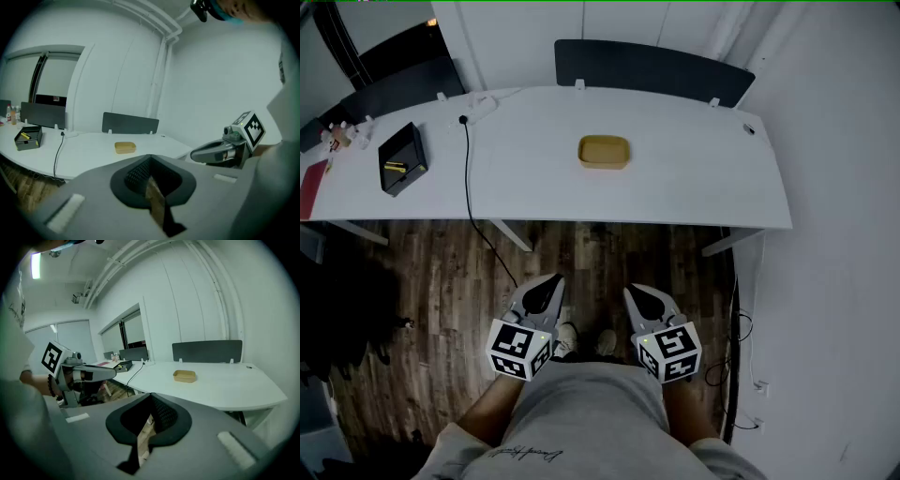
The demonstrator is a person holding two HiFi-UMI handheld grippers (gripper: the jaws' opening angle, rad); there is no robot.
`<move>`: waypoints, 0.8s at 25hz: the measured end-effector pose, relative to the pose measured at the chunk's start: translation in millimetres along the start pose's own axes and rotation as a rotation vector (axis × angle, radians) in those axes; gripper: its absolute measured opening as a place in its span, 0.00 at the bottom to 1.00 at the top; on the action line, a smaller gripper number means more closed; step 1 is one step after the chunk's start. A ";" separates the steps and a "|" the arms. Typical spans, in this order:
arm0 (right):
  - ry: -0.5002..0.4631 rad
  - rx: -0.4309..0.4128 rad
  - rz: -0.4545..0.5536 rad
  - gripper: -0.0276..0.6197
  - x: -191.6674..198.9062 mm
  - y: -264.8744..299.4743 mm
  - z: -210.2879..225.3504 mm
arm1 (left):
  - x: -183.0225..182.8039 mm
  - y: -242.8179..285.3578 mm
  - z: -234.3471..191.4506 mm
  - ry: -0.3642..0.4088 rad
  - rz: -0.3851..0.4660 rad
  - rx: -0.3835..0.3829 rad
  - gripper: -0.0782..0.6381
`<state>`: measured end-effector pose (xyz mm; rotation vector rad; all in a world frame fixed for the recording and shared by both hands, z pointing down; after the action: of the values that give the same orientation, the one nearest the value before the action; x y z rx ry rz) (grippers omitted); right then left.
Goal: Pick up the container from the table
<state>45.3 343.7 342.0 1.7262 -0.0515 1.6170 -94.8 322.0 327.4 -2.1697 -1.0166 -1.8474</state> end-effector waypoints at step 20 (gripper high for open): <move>0.030 0.040 0.033 0.07 -15.3 19.8 -12.8 | -0.4 -2.7 -27.6 0.005 -0.035 0.046 0.11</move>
<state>21.5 329.5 337.2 1.7398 -0.0333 1.6782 -119.3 310.4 333.1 -2.1344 -1.0923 -1.8245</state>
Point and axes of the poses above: the fingertips, and each gripper's own axes: y forward along the fingers, z to its right, x out of its underside, the point moved 1 cm from there along -y, backward along the fingers, and after that the axes turned 4 degrees about -y, right-handed, at the moved point
